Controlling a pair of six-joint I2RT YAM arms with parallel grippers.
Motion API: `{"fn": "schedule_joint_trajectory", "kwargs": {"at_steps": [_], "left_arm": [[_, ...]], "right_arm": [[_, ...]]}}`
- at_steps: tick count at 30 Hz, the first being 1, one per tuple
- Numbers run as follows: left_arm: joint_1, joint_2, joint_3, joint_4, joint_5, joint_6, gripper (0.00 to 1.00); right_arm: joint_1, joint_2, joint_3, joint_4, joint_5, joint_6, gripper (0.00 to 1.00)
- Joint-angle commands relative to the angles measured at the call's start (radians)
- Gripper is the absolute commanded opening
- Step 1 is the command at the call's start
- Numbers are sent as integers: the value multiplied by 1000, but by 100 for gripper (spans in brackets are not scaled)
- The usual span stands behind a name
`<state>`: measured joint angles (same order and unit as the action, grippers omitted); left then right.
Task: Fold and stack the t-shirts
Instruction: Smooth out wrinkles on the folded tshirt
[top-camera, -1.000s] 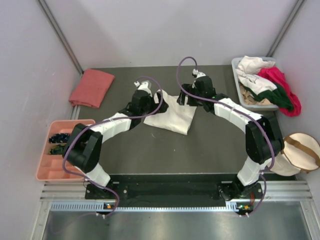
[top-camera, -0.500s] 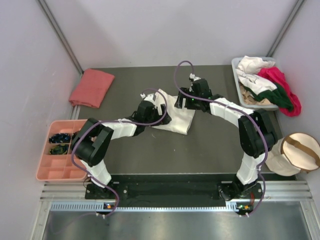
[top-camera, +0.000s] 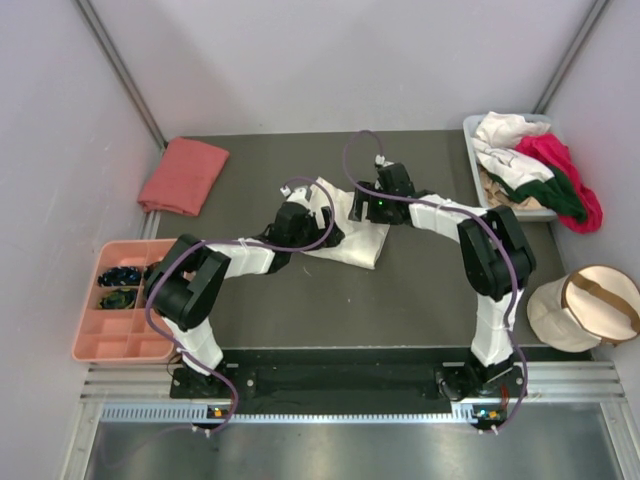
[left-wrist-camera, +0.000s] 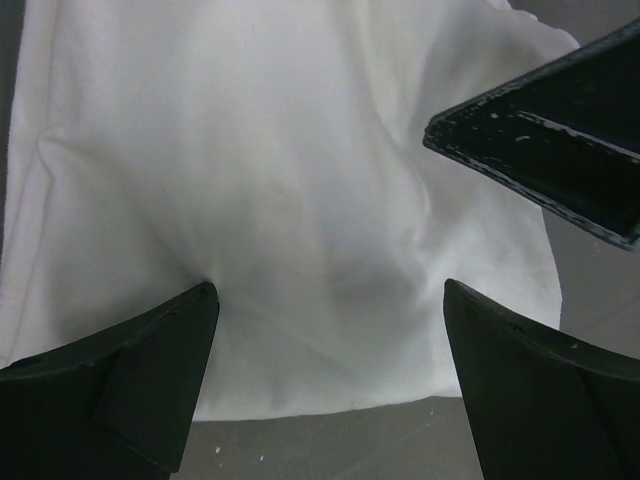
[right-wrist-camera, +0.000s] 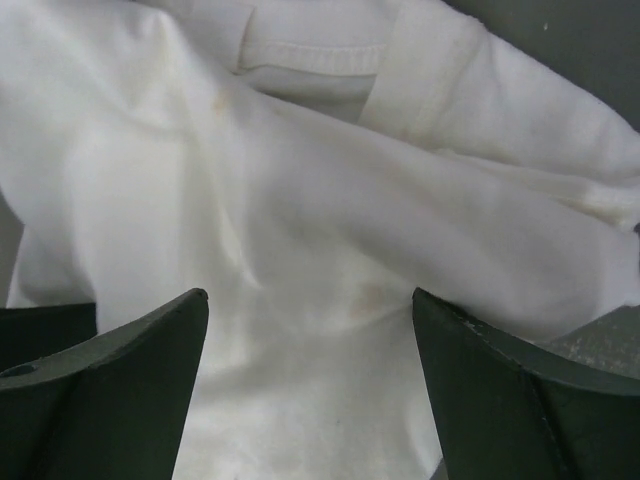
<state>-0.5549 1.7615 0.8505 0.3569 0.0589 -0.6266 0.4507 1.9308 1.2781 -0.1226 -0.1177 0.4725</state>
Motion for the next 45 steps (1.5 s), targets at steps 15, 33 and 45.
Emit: {"fn": "schedule_joint_trajectory", "kwargs": {"at_steps": [15, 33, 45], "left_arm": [[4, -20, -79, -41, -39, -5, 99], [3, -163, 108, -187, -36, 39, 99], [4, -14, 323, -78, -2, 90, 99]], "right_arm": [[-72, 177, 179, -86, 262, -12, 84], [-86, -252, 37, -123, 357, -2, 84], [2, -611, -322, -117, 277, 92, 84]]}}
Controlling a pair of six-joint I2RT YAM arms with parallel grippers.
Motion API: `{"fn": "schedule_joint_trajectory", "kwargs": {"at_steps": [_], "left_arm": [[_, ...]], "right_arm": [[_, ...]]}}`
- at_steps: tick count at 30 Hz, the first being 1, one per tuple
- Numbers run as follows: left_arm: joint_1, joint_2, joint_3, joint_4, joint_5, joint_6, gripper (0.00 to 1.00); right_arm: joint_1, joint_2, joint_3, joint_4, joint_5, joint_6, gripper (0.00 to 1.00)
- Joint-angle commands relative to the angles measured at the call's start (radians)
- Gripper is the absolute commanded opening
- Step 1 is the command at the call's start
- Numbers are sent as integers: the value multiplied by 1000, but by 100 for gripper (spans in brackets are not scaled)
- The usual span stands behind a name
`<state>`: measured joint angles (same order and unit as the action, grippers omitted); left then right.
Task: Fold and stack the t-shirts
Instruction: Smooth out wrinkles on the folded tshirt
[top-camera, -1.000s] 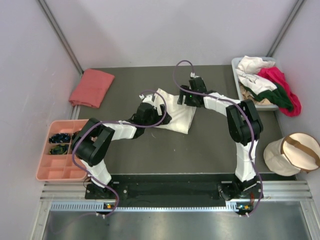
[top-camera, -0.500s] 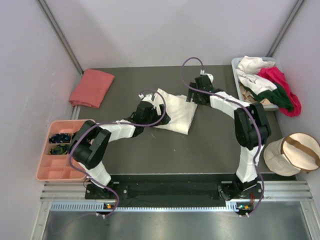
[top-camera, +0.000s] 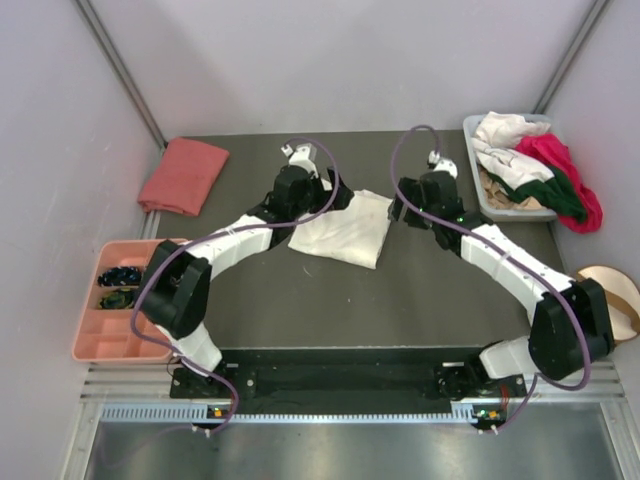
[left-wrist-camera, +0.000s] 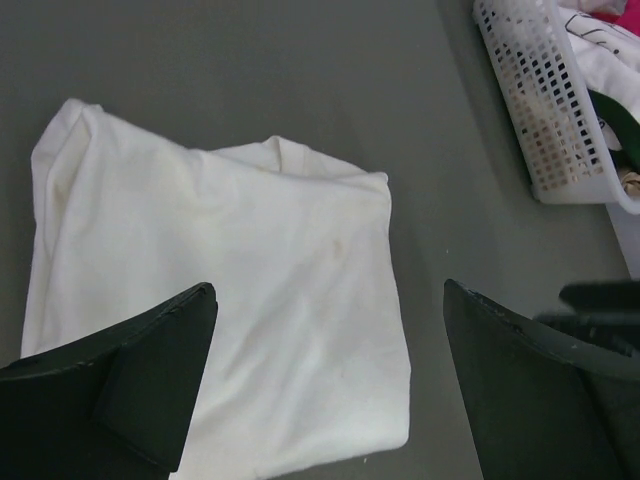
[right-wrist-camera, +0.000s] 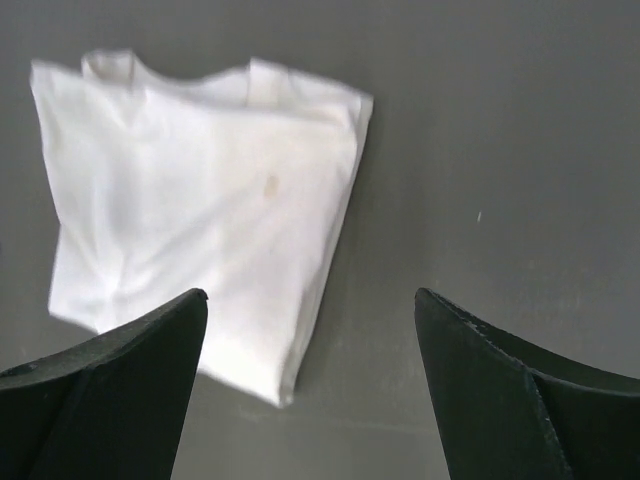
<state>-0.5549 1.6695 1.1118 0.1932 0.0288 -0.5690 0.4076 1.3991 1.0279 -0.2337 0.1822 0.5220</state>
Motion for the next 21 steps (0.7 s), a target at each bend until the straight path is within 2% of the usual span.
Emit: {"fn": "schedule_joint_trajectory", "kwargs": {"at_steps": [1, 12, 17, 21], "left_arm": [[4, 116, 71, 104, 34, 38, 99], [44, 370, 233, 178, 88, 69, 99], [88, 389, 253, 167, 103, 64, 99], [102, 328, 208, 135, 98, 60, 99]], "right_arm": [[49, -94, -103, -7, -29, 49, 84], [68, -238, -281, -4, -69, 75, 84], [69, -213, -299, 30, -76, 44, 84], [68, -120, -211, 63, -14, 3, 85]]}}
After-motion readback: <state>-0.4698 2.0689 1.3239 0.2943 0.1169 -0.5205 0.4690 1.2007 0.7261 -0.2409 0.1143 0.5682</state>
